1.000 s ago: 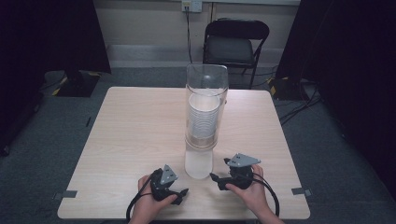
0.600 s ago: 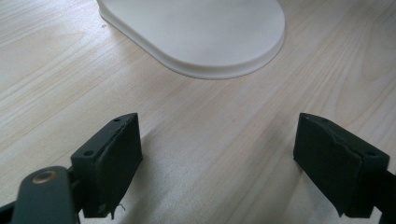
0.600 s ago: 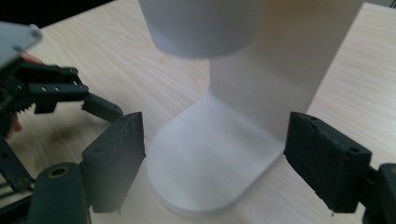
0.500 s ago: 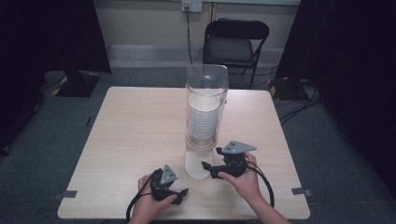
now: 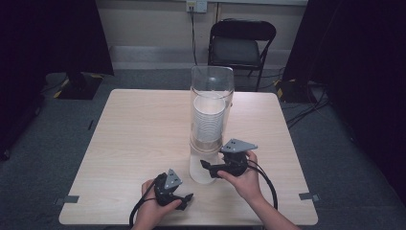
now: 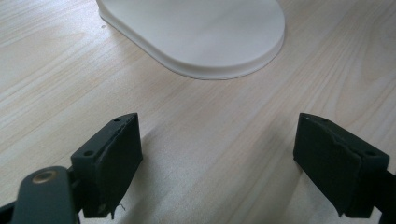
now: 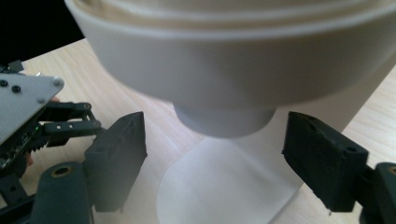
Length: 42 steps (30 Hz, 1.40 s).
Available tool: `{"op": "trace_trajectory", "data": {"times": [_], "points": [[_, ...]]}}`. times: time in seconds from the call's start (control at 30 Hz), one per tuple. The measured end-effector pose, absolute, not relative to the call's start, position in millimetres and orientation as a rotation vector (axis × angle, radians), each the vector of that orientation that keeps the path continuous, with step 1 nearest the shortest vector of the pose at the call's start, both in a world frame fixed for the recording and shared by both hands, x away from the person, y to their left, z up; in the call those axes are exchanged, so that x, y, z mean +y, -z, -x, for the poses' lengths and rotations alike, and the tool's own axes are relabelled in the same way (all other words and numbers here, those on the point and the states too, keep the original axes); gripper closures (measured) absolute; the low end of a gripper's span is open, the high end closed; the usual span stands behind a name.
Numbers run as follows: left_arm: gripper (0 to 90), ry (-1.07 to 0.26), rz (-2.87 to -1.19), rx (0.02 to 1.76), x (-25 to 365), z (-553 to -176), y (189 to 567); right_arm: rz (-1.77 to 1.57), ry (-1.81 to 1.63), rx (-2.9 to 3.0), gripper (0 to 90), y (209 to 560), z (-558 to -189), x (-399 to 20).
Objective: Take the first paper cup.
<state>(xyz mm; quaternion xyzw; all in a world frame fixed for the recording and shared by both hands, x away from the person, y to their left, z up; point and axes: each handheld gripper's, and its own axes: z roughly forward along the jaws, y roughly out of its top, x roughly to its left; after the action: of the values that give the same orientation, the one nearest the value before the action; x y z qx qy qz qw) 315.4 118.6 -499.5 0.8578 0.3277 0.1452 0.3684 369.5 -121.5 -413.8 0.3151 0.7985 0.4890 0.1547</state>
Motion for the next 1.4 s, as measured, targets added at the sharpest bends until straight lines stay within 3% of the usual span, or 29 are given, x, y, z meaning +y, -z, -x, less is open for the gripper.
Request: {"op": "trace_trajectory", "data": {"times": [0.43, 0.73, 1.4], "points": [[14.9, -0.371, -2.206, 0.843, 118.7, -315.5, 499.3, -0.943, -1.46, 2.224, 26.2, 411.7, -378.7, -111.5], [14.9, -0.37, -2.206, 0.843, 118.6, -315.6, 499.4, -0.906, -1.457, 2.155, 34.7, 412.8, -380.5, -105.5], [14.9, -0.372, -2.205, 0.853, 118.0, -315.4, 499.2, -0.841, -1.499, 2.099, 36.5, 425.7, -374.7, -108.0]]}}
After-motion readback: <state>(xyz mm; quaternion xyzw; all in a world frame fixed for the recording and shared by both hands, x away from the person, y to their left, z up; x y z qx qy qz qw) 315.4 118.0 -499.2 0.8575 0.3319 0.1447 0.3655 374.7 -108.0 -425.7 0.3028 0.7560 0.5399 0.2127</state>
